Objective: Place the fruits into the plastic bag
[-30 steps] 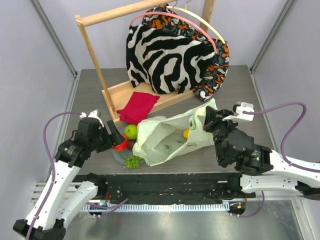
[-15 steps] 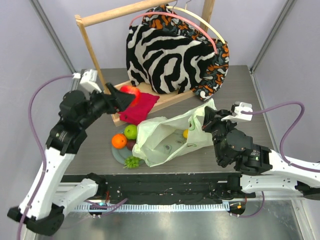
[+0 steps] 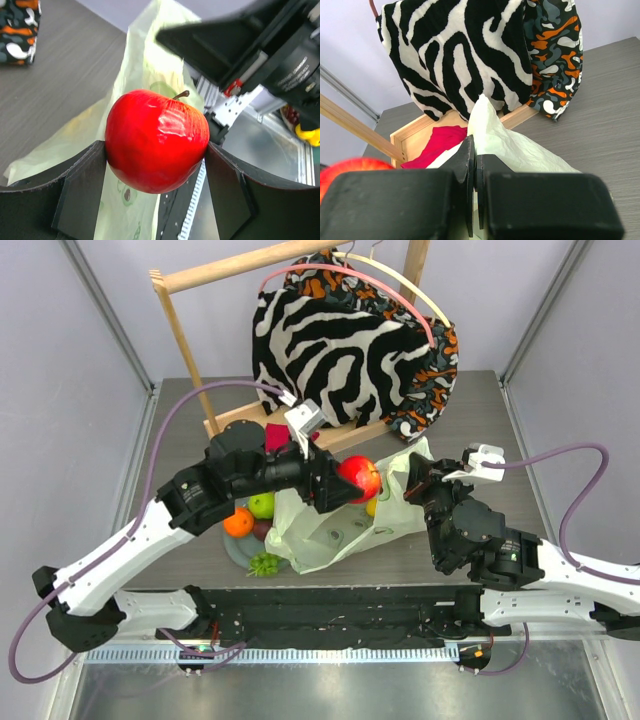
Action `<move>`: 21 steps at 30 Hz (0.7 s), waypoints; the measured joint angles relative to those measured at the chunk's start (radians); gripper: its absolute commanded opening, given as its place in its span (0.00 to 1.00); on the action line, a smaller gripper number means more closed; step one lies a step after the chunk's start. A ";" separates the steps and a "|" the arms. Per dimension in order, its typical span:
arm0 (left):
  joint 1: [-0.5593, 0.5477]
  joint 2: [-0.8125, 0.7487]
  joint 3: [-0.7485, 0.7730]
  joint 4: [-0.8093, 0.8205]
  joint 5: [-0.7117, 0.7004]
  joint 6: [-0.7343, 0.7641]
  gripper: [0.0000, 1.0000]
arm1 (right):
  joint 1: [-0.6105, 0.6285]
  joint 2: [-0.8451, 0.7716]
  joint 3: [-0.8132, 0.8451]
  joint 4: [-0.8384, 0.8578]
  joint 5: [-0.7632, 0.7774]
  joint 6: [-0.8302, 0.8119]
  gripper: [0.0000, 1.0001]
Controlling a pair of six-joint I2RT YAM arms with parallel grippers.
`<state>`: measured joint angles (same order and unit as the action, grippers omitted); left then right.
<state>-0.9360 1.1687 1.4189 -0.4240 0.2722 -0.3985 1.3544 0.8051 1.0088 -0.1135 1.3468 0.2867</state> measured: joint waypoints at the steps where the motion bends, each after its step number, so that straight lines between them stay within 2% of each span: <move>1: -0.003 -0.006 -0.012 -0.001 0.013 0.011 0.57 | 0.000 0.000 0.000 0.000 0.000 0.000 0.01; 5: -0.005 -0.039 -0.068 -0.022 0.020 0.038 0.59 | -0.001 0.000 0.000 0.000 0.000 0.000 0.01; 12: -0.054 0.032 -0.094 -0.135 -0.158 0.068 0.59 | -0.004 0.014 0.000 0.000 -0.003 0.000 0.01; 15: -0.062 0.076 -0.135 -0.155 -0.249 0.070 0.59 | -0.004 0.024 0.000 -0.001 -0.008 0.000 0.01; 21: -0.075 0.119 -0.194 -0.144 -0.333 0.066 0.64 | -0.004 0.023 0.000 -0.001 -0.011 0.001 0.01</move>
<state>-1.0111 1.2877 1.2251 -0.5682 -0.0608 -0.3328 1.3502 0.8284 1.0088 -0.1143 1.3361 0.2878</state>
